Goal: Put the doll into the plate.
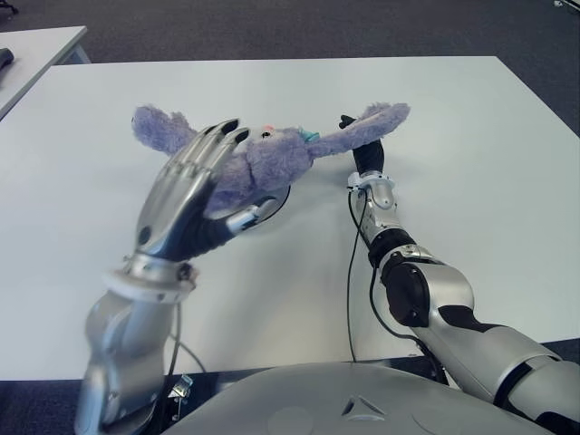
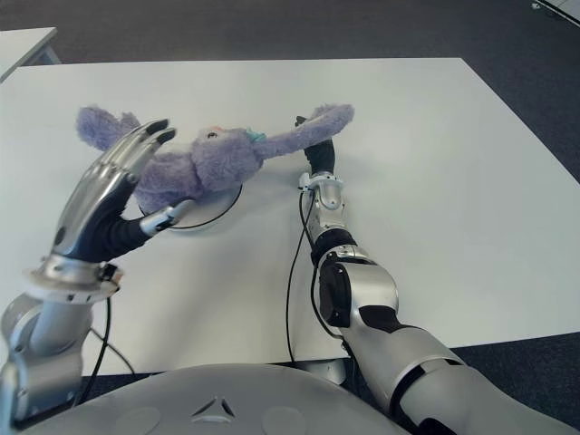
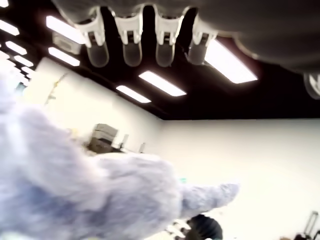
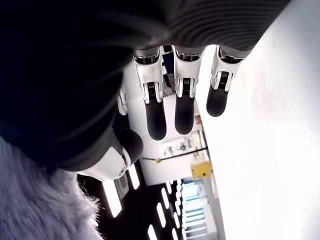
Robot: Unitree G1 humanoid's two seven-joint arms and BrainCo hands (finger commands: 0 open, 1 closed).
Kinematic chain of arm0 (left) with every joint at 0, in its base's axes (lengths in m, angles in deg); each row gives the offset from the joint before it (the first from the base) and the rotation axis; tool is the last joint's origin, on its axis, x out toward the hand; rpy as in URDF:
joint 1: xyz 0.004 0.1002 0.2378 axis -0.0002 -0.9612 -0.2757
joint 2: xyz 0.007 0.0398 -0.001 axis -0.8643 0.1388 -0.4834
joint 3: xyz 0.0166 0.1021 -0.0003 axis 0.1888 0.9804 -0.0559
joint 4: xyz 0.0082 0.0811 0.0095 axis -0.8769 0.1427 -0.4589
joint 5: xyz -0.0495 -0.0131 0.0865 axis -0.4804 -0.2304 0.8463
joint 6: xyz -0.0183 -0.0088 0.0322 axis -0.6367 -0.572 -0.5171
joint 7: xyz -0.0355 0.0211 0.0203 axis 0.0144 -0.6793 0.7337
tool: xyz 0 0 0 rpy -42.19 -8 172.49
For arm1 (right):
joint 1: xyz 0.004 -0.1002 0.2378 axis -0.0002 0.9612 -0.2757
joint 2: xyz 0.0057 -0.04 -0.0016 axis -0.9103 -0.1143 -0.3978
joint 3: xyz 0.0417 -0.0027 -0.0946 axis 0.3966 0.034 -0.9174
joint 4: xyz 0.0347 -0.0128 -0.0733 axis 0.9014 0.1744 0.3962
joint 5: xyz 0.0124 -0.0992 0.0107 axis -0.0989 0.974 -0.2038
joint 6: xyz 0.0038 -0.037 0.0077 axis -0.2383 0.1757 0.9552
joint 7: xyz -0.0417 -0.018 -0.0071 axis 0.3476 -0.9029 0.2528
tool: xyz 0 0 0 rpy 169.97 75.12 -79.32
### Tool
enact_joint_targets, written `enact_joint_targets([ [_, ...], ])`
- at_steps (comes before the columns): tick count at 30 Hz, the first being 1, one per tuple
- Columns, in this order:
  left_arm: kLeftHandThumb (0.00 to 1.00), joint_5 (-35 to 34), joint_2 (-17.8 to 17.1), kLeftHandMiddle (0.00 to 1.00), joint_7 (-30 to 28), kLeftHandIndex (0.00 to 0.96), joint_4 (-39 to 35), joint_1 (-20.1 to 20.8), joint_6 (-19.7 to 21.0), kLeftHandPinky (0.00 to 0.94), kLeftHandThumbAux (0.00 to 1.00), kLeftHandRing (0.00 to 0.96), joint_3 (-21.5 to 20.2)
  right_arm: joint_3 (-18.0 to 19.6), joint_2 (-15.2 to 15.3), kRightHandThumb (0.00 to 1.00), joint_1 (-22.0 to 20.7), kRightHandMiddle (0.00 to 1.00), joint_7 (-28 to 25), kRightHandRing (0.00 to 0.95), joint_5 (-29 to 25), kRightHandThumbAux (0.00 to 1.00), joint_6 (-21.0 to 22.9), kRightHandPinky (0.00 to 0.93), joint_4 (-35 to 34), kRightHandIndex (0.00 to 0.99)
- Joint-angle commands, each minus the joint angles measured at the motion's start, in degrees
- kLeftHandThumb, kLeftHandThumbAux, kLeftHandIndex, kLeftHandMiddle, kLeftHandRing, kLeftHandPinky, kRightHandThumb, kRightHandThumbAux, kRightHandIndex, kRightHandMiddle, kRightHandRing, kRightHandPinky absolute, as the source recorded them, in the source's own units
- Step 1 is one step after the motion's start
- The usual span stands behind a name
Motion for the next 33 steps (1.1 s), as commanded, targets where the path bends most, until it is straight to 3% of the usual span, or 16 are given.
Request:
enact_joint_targets([
  [1, 0.151, -9.5, 8.4, 0.000, 8.2, 0.000, 0.6, -4.5, -3.4, 0.000, 0.151, 0.000, -4.5, 1.0, -5.4, 0.691, 13.9, 0.228, 0.8, 0.188, -0.8, 0.739, 3.3, 0.161, 7.5, 0.400],
  [5, 0.110, -12.1, 8.9, 0.000, 13.0, 0.000, 5.4, -1.6, -9.2, 0.000, 0.190, 0.000, -7.8, 0.6, -5.2, 0.690, 13.8, 0.226, 1.0, 0.188, -0.4, 0.740, 3.8, 0.162, 7.5, 0.399],
  [11, 0.080, -8.8, 9.3, 0.000, 22.4, 0.000, 9.2, -4.1, -20.1, 0.000, 0.243, 0.000, -14.1, 0.6, -5.1, 0.690, 13.7, 0.230, 0.9, 0.187, -0.4, 0.739, 3.8, 0.163, 7.5, 0.399],
  [13, 0.055, -9.7, 8.8, 0.000, 25.0, 0.000, 10.6, -6.4, -23.8, 0.000, 0.237, 0.000, -19.6, 0.7, -5.1, 0.690, 13.6, 0.232, 1.0, 0.186, -0.5, 0.739, 3.8, 0.163, 7.5, 0.400],
  [18, 0.019, -13.2, 6.5, 0.000, 26.8, 0.000, 14.9, -6.7, -29.2, 0.000, 0.202, 0.000, -27.3, 0.6, -5.0, 0.690, 13.5, 0.234, 1.2, 0.187, -0.5, 0.739, 3.9, 0.163, 7.5, 0.400],
  [21, 0.000, -17.0, 3.9, 0.000, 27.1, 0.000, 21.9, -6.4, -33.9, 0.000, 0.177, 0.000, -30.9, 0.5, -4.8, 0.690, 13.4, 0.238, 1.1, 0.188, -0.3, 0.739, 4.2, 0.164, 7.6, 0.400],
  [25, 0.000, -18.8, 3.2, 0.000, 26.4, 0.000, 25.5, -6.0, -36.6, 0.000, 0.168, 0.000, -31.8, 0.8, -4.7, 0.691, 13.3, 0.241, 0.9, 0.189, -0.5, 0.739, 4.1, 0.164, 7.6, 0.400],
  [30, 0.000, -19.9, 4.7, 0.000, 25.7, 0.000, 31.1, -3.7, -39.6, 0.000, 0.165, 0.000, -27.5, 1.2, -4.7, 0.692, 13.2, 0.245, 0.3, 0.193, -1.0, 0.738, 3.8, 0.157, 7.5, 0.402],
  [33, 0.000, -20.4, 5.9, 0.000, 25.7, 0.000, 33.4, -1.1, -38.9, 0.000, 0.172, 0.000, -25.4, 1.0, -4.8, 0.692, 13.3, 0.244, 0.7, 0.193, -0.8, 0.738, 3.2, 0.165, 7.4, 0.402],
])
